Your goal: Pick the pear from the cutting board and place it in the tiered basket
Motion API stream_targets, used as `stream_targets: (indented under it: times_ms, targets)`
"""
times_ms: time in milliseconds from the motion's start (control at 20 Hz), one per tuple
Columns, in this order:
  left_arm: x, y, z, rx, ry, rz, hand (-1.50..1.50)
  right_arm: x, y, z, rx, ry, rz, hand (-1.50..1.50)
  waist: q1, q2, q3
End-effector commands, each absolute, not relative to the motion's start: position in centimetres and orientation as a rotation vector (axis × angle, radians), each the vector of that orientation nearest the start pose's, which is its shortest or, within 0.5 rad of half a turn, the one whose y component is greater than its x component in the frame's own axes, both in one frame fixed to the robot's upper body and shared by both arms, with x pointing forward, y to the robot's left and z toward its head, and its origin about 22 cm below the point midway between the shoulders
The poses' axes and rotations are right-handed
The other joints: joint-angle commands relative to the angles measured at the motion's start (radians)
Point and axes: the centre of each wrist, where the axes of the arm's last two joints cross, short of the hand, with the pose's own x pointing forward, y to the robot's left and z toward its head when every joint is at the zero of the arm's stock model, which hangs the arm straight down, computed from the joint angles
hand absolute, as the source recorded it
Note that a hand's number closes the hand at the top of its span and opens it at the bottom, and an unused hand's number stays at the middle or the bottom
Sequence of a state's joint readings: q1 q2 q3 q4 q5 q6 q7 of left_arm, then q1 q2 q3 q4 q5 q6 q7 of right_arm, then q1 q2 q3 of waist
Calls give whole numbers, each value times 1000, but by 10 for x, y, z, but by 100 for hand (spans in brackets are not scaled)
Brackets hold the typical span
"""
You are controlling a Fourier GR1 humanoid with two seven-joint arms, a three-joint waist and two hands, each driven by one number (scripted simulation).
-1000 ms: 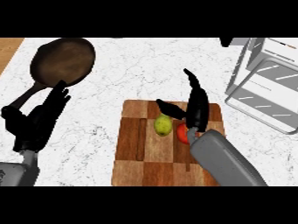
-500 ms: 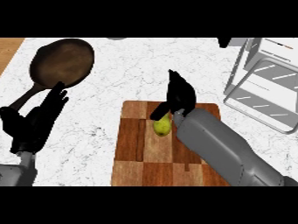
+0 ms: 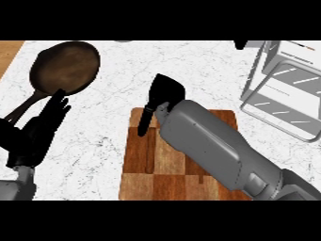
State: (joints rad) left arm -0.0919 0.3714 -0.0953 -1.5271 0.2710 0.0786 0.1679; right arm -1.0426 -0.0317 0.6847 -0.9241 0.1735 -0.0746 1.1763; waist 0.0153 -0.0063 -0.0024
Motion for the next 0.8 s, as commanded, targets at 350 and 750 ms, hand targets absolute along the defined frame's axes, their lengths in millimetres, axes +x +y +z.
stream_targets:
  times_ms: [350, 750]
  targets:
    - [268, 281, 38, 64, -1418, -121, 0, 352, 3, 62, -776, -493, 874, -150, 4, 6, 2]
    - [255, 297, 32, 92, -1422, -84, 0, 353, -4, 48, -830, -504, 894, -150, -2, 5, 2]
